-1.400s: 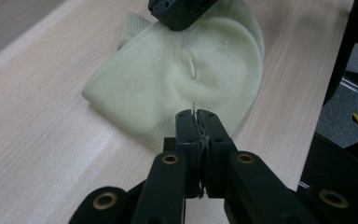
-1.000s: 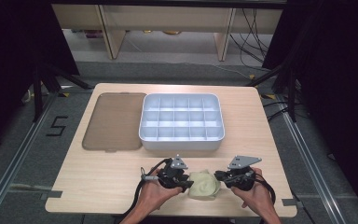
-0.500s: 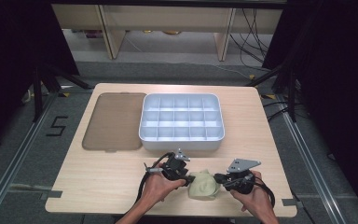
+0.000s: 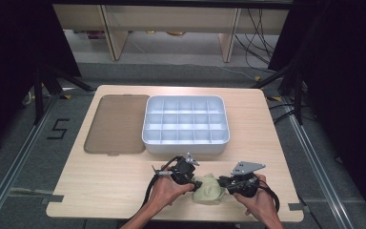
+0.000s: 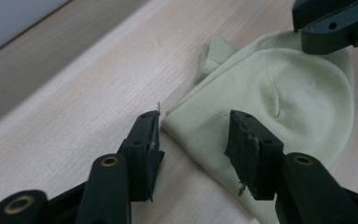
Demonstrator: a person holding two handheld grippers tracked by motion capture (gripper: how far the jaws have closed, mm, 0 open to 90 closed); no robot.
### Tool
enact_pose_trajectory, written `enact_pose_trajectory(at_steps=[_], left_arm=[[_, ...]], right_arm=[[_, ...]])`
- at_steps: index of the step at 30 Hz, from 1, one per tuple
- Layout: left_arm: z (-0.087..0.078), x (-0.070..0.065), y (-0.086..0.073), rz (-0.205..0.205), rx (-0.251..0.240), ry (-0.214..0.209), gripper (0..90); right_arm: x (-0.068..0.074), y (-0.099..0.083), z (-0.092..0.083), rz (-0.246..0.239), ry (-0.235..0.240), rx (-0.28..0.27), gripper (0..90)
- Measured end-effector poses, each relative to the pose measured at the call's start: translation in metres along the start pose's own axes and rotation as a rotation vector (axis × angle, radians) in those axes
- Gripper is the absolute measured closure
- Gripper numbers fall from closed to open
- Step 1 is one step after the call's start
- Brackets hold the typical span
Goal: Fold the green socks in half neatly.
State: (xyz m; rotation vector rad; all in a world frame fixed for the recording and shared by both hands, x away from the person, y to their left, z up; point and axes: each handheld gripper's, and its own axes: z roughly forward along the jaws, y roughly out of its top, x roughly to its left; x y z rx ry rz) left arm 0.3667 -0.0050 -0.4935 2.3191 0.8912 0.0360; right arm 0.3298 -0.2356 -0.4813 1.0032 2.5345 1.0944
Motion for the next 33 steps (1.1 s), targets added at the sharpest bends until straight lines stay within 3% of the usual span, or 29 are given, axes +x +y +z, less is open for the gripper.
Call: enact_pose_trajectory(at_steps=[2,3,4,8,10,13,14,22,28,31,32,33], left_arm=[[0.001,-0.001,0.000,0.012,0.014,-0.001,53.3],[0.001,0.000,0.001,0.038,0.040,0.007,53.4],[0.004,-0.003,0.001,0.016,0.023,0.002,53.9],[0.002,-0.003,0.002,0.044,0.049,0.006,55.5],[0.003,-0.003,0.002,0.044,0.048,0.000,56.6],[0.003,-0.003,0.002,0.046,0.049,0.001,57.8],[0.003,-0.004,0.002,0.041,0.044,0.002,59.2],[0.003,-0.005,0.002,0.044,0.034,-0.011,65.4],[0.001,-0.004,0.003,0.081,0.039,-0.012,76.5],[0.000,-0.008,0.003,0.068,0.016,-0.012,82.1],[-0.002,-0.007,0.003,0.091,0.029,-0.015,82.8],[-0.002,-0.010,0.003,0.065,0.005,-0.011,83.1]], right_arm=[[0.000,0.000,0.001,0.006,0.001,-0.001,76.2],[-0.001,0.000,0.002,0.010,-0.001,0.001,74.1],[-0.002,0.000,0.004,0.039,-0.003,0.012,67.6],[-0.005,-0.002,0.007,0.060,0.004,0.022,67.7],[-0.007,-0.003,0.010,0.103,0.034,0.035,67.7],[-0.010,-0.006,0.015,0.104,0.021,0.058,67.7],[-0.011,-0.008,0.017,0.134,0.030,0.059,68.1],[-0.009,-0.010,0.020,0.146,0.034,0.049,70.9],[-0.010,-0.011,0.019,0.151,0.048,0.059,74.1],[-0.010,-0.011,0.019,0.153,0.052,0.060,74.7],[-0.009,-0.011,0.019,0.154,0.051,0.063,74.9],[-0.009,-0.011,0.019,0.155,0.052,0.063,75.0]])
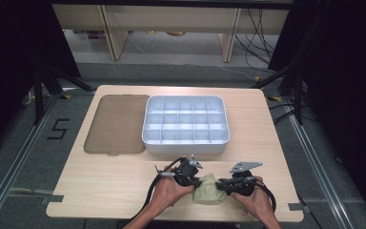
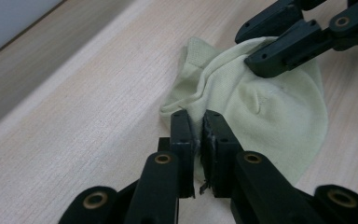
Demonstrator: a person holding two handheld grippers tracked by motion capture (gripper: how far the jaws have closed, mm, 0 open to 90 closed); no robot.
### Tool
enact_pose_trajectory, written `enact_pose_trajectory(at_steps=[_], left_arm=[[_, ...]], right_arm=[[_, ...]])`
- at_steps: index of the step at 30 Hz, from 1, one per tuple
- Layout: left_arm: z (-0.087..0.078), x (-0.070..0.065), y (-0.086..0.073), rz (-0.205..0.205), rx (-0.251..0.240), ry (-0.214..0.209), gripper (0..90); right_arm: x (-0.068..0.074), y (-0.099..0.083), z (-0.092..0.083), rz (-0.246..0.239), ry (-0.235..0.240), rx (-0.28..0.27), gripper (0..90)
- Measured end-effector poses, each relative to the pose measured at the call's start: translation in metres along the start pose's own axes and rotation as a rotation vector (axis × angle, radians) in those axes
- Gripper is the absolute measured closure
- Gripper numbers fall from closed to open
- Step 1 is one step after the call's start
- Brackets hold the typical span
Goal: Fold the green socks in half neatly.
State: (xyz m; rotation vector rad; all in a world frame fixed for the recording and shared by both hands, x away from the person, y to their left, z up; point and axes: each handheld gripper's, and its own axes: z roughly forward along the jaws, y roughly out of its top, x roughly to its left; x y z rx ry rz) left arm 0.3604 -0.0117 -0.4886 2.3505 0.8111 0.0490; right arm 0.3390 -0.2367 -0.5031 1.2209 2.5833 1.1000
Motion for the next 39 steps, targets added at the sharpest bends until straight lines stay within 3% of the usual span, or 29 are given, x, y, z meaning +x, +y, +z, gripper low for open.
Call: enact_pose_trajectory(at_steps=[2,5,9,10,11,12,13,14,15,16,17,19,20,24,28,29,30,31,39], left_arm=[[-0.003,0.001,0.001,0.033,0.018,0.000,83.3],[-0.005,-0.001,0.003,0.019,-0.005,-0.011,83.5],[-0.009,-0.003,0.008,0.043,-0.006,-0.016,83.6],[-0.008,-0.007,0.010,0.010,-0.037,-0.018,83.5],[-0.010,-0.005,0.012,0.046,-0.010,-0.017,83.6],[-0.008,-0.008,0.012,0.004,-0.041,-0.022,83.5],[-0.009,-0.006,0.013,0.038,-0.010,-0.020,83.5],[-0.009,-0.005,0.014,0.047,-0.003,-0.023,83.5],[-0.008,-0.005,0.014,0.045,-0.001,-0.020,83.5],[-0.007,-0.007,0.013,0.005,-0.033,-0.022,83.5],[-0.009,-0.003,0.013,0.036,-0.001,-0.021,83.5],[-0.008,-0.003,0.012,0.012,-0.018,-0.023,83.5],[-0.009,-0.002,0.012,0.029,-0.002,-0.022,83.5],[-0.010,-0.002,0.011,0.023,0.002,-0.023,83.5],[-0.010,-0.001,0.011,0.022,0.005,-0.022,83.5],[-0.010,-0.002,0.011,0.011,-0.004,-0.022,83.5],[-0.011,-0.002,0.011,0.012,-0.002,-0.020,83.5],[-0.011,-0.002,0.011,0.015,0.000,-0.016,83.4],[-0.011,-0.002,0.012,0.021,-0.001,-0.025,83.2]], right_arm=[[0.000,0.000,0.000,-0.002,-0.003,0.003,75.1],[0.000,0.000,0.001,-0.008,-0.005,-0.005,75.3],[0.000,0.001,0.001,-0.011,-0.003,-0.001,75.5],[0.000,0.001,0.001,-0.010,-0.002,-0.001,75.6],[0.001,0.001,0.001,-0.012,-0.003,0.001,75.7],[0.001,0.001,0.001,-0.012,-0.003,0.001,75.6],[0.001,0.001,0.001,-0.013,-0.003,0.001,75.6],[0.001,0.001,0.001,-0.012,-0.004,0.000,75.5],[0.001,0.001,0.000,-0.014,-0.004,0.004,75.5],[0.001,0.001,0.001,-0.012,-0.008,0.000,75.3],[0.002,0.001,0.001,-0.022,-0.011,-0.004,75.1],[0.003,0.001,0.000,-0.033,-0.016,-0.002,75.2],[0.004,0.002,-0.001,-0.030,-0.015,-0.010,75.2],[0.003,0.007,-0.009,-0.048,-0.029,-0.055,75.9],[0.007,0.013,-0.015,-0.089,-0.022,-0.109,82.7],[0.008,0.014,-0.014,-0.112,-0.027,-0.123,84.8],[0.011,0.015,-0.012,-0.091,-0.017,-0.121,86.8],[0.009,0.017,-0.008,-0.117,-0.012,-0.112,88.6],[0.009,0.023,0.013,-0.103,0.015,-0.068,89.4]])
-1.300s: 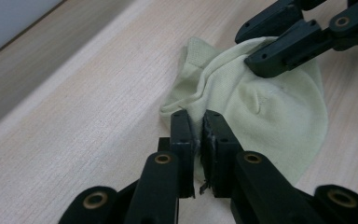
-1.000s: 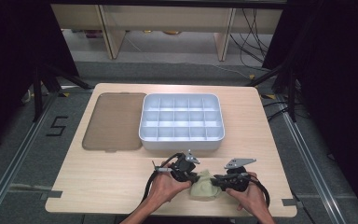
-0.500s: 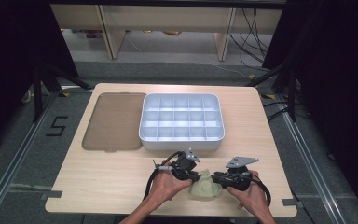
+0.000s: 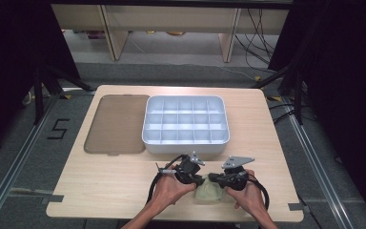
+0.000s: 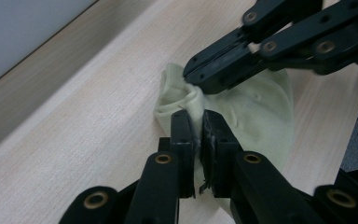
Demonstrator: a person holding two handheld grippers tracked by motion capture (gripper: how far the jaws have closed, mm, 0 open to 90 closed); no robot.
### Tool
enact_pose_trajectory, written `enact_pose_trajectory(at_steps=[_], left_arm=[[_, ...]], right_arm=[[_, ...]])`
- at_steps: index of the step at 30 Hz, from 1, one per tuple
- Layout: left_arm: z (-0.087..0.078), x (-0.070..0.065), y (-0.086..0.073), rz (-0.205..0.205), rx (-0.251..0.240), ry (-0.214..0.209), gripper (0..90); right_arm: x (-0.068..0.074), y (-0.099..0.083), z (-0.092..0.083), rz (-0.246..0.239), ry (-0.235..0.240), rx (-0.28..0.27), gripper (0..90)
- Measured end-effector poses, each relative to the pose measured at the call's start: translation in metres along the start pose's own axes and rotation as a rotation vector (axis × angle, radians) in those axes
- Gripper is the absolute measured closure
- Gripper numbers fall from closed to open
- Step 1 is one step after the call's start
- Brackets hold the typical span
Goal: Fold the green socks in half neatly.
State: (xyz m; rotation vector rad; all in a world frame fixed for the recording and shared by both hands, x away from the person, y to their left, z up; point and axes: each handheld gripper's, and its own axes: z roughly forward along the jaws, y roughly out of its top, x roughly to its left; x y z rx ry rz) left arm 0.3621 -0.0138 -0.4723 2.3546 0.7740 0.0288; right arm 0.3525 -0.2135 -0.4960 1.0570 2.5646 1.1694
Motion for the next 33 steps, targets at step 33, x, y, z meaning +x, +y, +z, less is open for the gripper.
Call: enact_pose_trajectory(at_steps=[33], left_arm=[[-0.001,0.004,0.006,-0.018,0.012,0.005,83.3]], right_arm=[[0.024,-0.015,-0.003,-0.063,0.071,0.058,88.5]])
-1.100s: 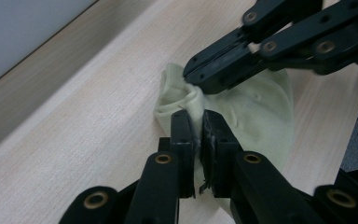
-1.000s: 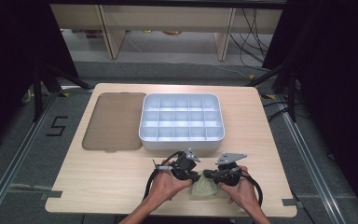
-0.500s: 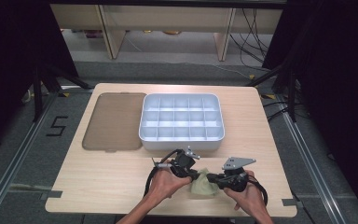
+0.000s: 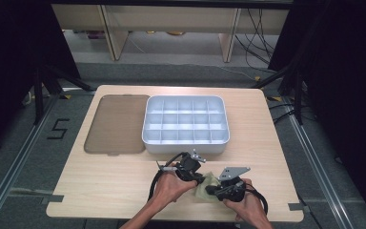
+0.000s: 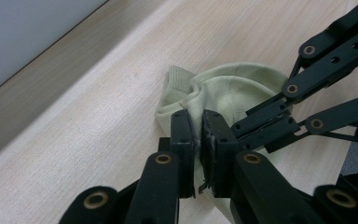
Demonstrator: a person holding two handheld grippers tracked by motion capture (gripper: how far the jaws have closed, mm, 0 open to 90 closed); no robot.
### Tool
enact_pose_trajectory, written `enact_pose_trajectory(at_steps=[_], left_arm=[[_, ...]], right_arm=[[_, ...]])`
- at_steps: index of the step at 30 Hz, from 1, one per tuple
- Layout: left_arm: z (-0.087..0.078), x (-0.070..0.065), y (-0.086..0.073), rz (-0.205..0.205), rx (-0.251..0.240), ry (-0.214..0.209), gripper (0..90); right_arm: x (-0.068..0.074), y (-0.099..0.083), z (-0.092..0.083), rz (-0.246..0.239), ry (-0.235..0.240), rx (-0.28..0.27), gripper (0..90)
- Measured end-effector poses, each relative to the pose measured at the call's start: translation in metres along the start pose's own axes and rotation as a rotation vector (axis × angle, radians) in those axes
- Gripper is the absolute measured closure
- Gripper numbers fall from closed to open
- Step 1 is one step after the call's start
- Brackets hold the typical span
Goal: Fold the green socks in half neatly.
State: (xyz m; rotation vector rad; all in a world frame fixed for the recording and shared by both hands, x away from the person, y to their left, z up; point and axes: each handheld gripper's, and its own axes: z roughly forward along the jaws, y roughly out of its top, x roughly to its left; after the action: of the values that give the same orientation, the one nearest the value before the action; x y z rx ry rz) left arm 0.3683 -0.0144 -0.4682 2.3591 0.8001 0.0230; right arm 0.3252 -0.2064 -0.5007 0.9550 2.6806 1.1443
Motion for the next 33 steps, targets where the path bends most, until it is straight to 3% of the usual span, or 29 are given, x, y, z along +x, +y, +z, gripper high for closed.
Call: enact_pose_trajectory(at_steps=[3,8,12,14,17,18,20,24,25,27,29,30,33], left_arm=[[0.001,-0.001,0.000,-0.031,-0.026,-0.007,83.2],[0.001,0.000,0.000,-0.025,-0.021,-0.006,83.2],[-0.001,0.001,-0.001,-0.008,-0.007,-0.008,83.2],[-0.002,0.002,-0.001,-0.007,-0.009,-0.006,83.2],[-0.001,0.000,-0.002,-0.034,-0.025,-0.003,83.2],[-0.002,0.001,-0.002,-0.011,-0.003,-0.003,83.2],[-0.002,0.001,-0.002,-0.006,0.001,-0.003,83.2],[-0.003,0.001,-0.001,-0.002,0.007,-0.002,83.1],[-0.001,-0.001,-0.001,-0.023,-0.013,-0.006,83.0],[-0.003,-0.001,0.000,0.005,0.005,-0.003,83.0],[-0.001,-0.004,0.001,-0.009,-0.016,-0.009,82.9],[-0.002,-0.004,0.002,0.015,-0.001,-0.006,82.8],[-0.003,-0.004,0.003,0.020,-0.001,-0.007,82.9]], right_arm=[[0.001,0.003,-0.007,0.003,0.009,-0.023,88.5],[0.007,-0.001,0.003,-0.021,0.031,0.022,88.6],[0.007,0.000,0.001,-0.017,0.035,0.013,88.2],[0.004,0.002,-0.005,-0.008,0.034,-0.012,88.2],[-0.008,0.007,-0.017,0.011,-0.032,-0.065,88.2],[-0.011,0.008,-0.019,0.043,-0.048,-0.069,88.2],[-0.020,0.009,-0.017,0.031,-0.080,-0.086,88.2],[-0.027,0.013,-0.005,0.043,-0.075,-0.053,88.2],[-0.030,0.015,0.002,0.041,-0.070,-0.040,88.2],[-0.033,0.015,0.005,0.045,-0.068,-0.036,88.4],[-0.033,0.016,0.006,0.062,-0.059,-0.034,88.5],[-0.034,0.017,0.008,0.068,-0.053,-0.033,88.7],[-0.033,0.017,0.008,0.079,-0.053,-0.023,89.0]])
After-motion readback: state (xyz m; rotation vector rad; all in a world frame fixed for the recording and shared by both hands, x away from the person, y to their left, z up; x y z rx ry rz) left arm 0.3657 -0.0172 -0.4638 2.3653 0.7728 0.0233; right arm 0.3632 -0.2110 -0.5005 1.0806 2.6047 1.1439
